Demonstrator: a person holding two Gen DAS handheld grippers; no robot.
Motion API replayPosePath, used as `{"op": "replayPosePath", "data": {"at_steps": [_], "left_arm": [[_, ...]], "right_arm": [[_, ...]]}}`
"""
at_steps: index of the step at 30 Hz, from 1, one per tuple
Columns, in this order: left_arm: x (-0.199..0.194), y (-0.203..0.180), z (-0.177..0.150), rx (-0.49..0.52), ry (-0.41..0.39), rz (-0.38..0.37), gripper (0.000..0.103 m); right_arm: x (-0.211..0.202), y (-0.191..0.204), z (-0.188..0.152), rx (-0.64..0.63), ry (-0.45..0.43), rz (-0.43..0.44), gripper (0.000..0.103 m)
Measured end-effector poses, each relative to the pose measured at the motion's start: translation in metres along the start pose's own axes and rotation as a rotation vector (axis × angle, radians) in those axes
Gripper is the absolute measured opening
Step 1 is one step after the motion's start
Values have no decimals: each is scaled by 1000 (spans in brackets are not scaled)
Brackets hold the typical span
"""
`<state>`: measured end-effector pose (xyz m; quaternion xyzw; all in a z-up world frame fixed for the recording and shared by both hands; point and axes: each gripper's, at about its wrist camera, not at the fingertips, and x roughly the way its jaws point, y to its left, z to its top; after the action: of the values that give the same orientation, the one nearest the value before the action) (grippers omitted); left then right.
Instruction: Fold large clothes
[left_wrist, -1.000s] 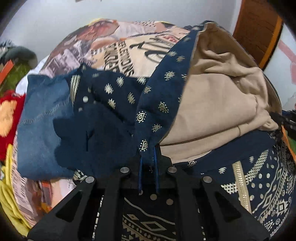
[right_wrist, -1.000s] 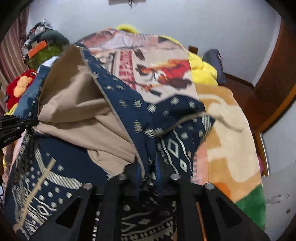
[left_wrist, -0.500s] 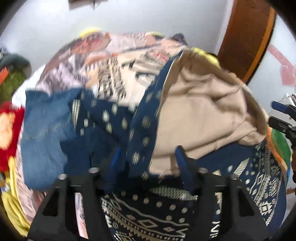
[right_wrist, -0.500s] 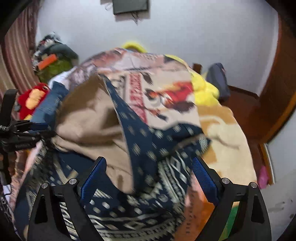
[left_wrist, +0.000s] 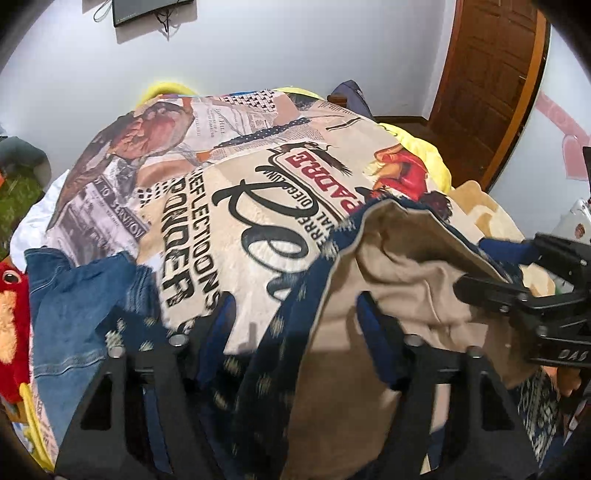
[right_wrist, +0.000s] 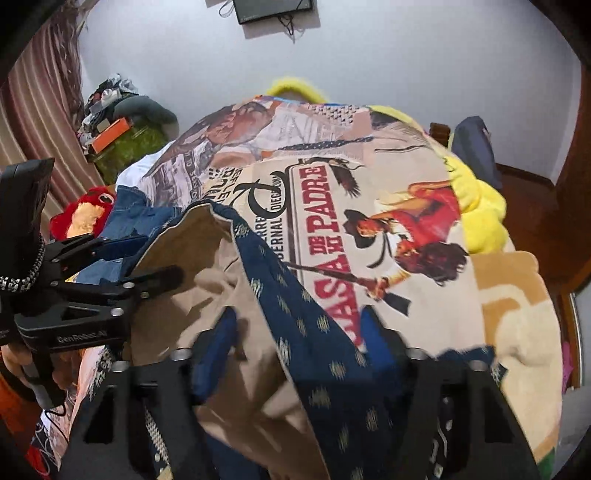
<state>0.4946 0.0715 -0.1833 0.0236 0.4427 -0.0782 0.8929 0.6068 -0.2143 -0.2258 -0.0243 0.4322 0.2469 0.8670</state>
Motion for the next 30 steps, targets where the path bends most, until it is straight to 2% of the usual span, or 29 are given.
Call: {"op": "replayPosePath", "data": {"at_steps": [1,2,3,4,7,15,19,24,27,29,30], "left_arm": [[3,0,1,-6,4,-10,42],[5,-1,1,-14,5,-20,34],[6,-2,2,-15,6,-29,17],[5,-3,1,-11,3,-31,9],[-8,-10,-3,13,-28,-48,8],[-95,-29,-30,36,-106,-146,8],[-129,-43,-61,72,-102,-151,8],[-149,-52,-106,87,-64,-153,9],[-150,-54,-137,68,-18,-166,15],[-147,-54,-158,53,14,-177,25],[-145,-55,-165,52,28,-175,35]], "right_arm": [[5,0,2,1,4,1,41],[9,0,4,3,8,3,34],[12,0,5,6,10,10,22],[13,0,5,7,4,16,14],[4,4,3,-6,-27,25,8],[-74,28,-26,-49,-97,78,8],[-115,45,-53,-75,-110,99,8],[-147,64,-97,-90,-96,102,8],[-153,73,-126,-108,-64,95,8],[-152,78,-144,-108,-34,93,8],[-152,79,-152,-108,-22,92,8]]}}
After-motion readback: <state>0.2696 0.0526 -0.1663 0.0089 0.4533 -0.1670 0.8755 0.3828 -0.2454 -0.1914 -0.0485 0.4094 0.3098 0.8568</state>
